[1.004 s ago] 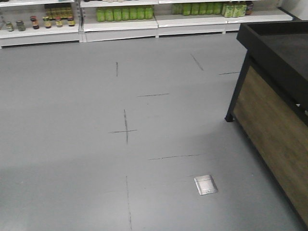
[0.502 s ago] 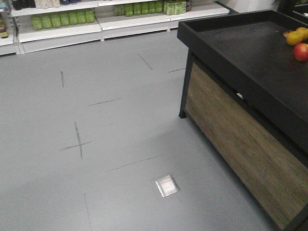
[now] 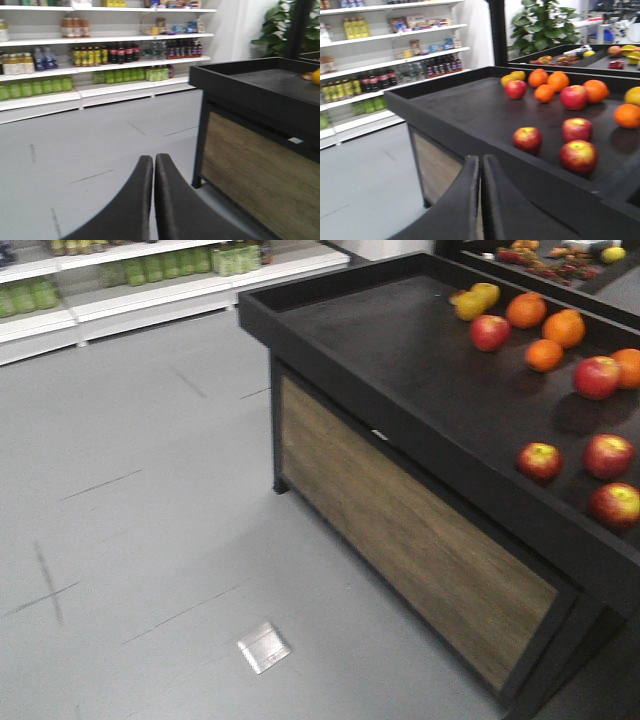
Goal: Pick three apples into basket with both arms
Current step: 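Turn the base toward the fruit table and approach the blue basket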
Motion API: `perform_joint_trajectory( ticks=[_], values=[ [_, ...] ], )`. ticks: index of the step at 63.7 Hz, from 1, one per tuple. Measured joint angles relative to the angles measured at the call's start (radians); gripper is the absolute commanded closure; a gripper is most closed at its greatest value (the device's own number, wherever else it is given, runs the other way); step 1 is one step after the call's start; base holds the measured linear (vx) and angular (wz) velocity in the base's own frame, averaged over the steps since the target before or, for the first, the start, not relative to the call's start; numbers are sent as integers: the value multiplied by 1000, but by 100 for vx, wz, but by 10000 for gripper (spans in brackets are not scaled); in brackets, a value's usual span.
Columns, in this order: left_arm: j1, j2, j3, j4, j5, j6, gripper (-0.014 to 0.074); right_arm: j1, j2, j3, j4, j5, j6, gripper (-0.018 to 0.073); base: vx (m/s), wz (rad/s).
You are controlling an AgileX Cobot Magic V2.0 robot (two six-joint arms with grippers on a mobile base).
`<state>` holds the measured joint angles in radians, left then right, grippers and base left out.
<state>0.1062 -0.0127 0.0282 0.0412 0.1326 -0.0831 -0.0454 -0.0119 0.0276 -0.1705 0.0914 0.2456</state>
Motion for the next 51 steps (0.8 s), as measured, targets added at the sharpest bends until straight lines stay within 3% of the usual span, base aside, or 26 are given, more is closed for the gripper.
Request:
perform_joint_trajectory(
  ticks=[51],
  values=[
    [0,0,0,0,0,0,603,0,0,0,0,0,0,564,10,-47]
  ],
)
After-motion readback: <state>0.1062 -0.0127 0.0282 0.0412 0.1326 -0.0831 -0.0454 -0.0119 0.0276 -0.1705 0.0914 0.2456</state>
